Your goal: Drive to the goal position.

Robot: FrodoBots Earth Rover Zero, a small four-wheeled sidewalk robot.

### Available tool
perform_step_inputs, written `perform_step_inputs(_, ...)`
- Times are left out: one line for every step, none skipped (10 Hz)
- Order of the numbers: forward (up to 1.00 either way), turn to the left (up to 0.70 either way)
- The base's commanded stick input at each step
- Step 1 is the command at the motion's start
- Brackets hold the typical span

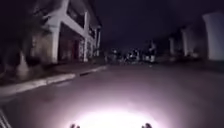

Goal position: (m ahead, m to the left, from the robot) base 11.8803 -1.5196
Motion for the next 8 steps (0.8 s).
perform_step_inputs(1.00, 0.00)
perform_step_inputs(1.00, 0.00)
perform_step_inputs(1.00, 0.00)
perform_step_inputs(1.00, 0.00)
perform_step_inputs(1.00, 0.00)
perform_step_inputs(1.00, 0.00)
perform_step_inputs(1.00, 0.00)
perform_step_inputs(1.00, -0.09)
